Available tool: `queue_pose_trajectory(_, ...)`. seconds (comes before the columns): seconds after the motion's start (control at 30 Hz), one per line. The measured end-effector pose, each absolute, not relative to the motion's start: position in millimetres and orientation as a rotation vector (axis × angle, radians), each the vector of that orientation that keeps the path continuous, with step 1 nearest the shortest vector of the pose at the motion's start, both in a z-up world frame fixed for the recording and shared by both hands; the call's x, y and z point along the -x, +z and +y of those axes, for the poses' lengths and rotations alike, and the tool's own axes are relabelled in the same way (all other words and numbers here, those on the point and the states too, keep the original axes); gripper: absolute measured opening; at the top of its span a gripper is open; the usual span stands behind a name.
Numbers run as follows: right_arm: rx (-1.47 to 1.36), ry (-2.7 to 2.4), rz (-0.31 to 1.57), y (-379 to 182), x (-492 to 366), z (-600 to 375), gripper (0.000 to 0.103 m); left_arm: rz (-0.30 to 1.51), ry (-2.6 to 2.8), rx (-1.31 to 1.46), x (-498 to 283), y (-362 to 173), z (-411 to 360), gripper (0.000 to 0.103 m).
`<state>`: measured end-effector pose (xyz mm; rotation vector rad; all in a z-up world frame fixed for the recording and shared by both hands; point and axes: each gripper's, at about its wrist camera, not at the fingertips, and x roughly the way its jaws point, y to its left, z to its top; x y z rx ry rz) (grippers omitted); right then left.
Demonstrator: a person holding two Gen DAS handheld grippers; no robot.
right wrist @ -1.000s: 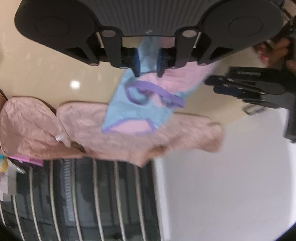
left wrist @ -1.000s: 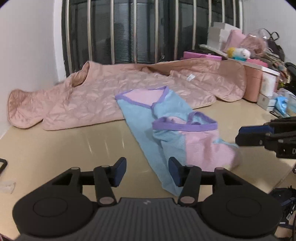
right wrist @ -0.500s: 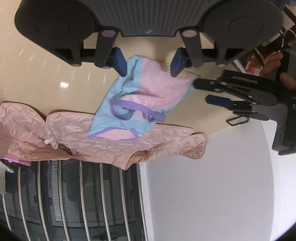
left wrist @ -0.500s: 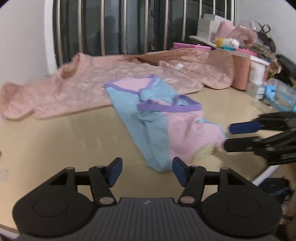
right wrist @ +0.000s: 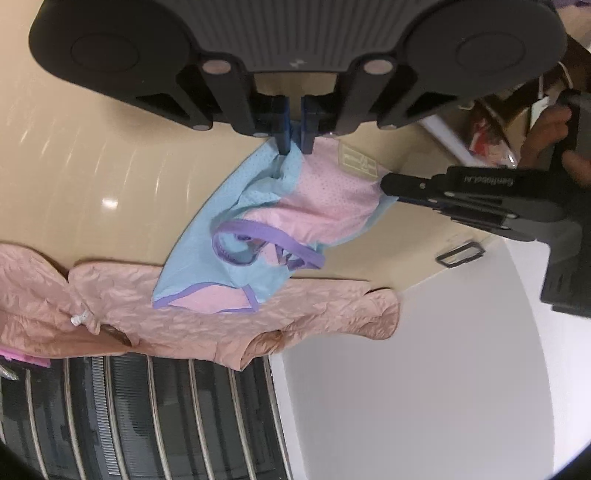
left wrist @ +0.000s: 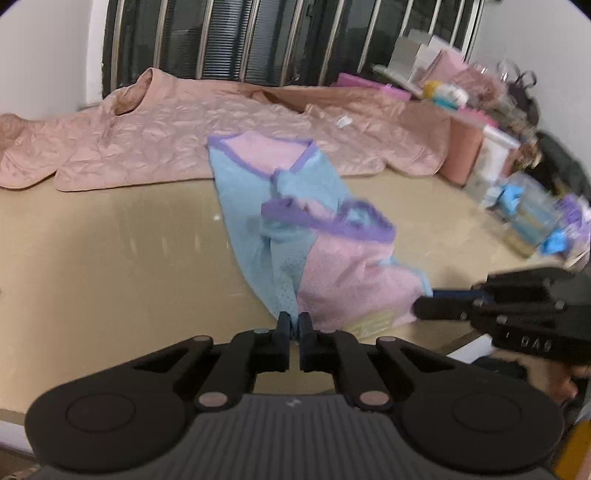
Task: Fold clothes
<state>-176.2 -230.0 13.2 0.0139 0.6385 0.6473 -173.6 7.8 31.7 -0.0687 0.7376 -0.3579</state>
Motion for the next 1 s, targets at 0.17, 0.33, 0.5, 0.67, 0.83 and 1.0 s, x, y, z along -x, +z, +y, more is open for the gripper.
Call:
queue_pose_trajectory(0.17, -0.092, 0.604, 0.568, 45.5, 186.6, -236.1, 0.003, 0.666, -0.394, 0.197, 160.4, 58.9, 25.7, 0.003)
queue_pose_trajectory(0.33, -0.078, 0.585, 0.510, 73.5, 136.3, -239.7, 0.003, 0.609, -0.397, 0.205, 116.4, 78.5, 26.4, 0.003)
queue_pose_trajectory(0.5, -0.076, 0.556, 0.549, 83.2, 55.7, -234.7, 0.003, 0.641, -0.384, 0.194, 47.4, 89.3, 21.3, 0.003)
queue_pose_trajectory(0.67, -0.037, 0.481, 0.645, 62.6, -9.3, -217.0, 0.002, 0.741, -0.307, 0.210, -15.1, 57.8, 13.2, 0.003)
queue_pose_trajectory(0.83, -0.061, 0.392, 0.729, 29.9, -38.9, -216.4, 0.009, 0.758, -0.225, 0.267, -12.1, 35.8, 32.4, 0.026)
queue_pose_trajectory(1.0, -0.047, 0.476, 0.591, 54.4, 20.3, -224.4, 0.009, 0.679, -0.303, 0.203, 36.3, 44.7, 28.0, 0.047)
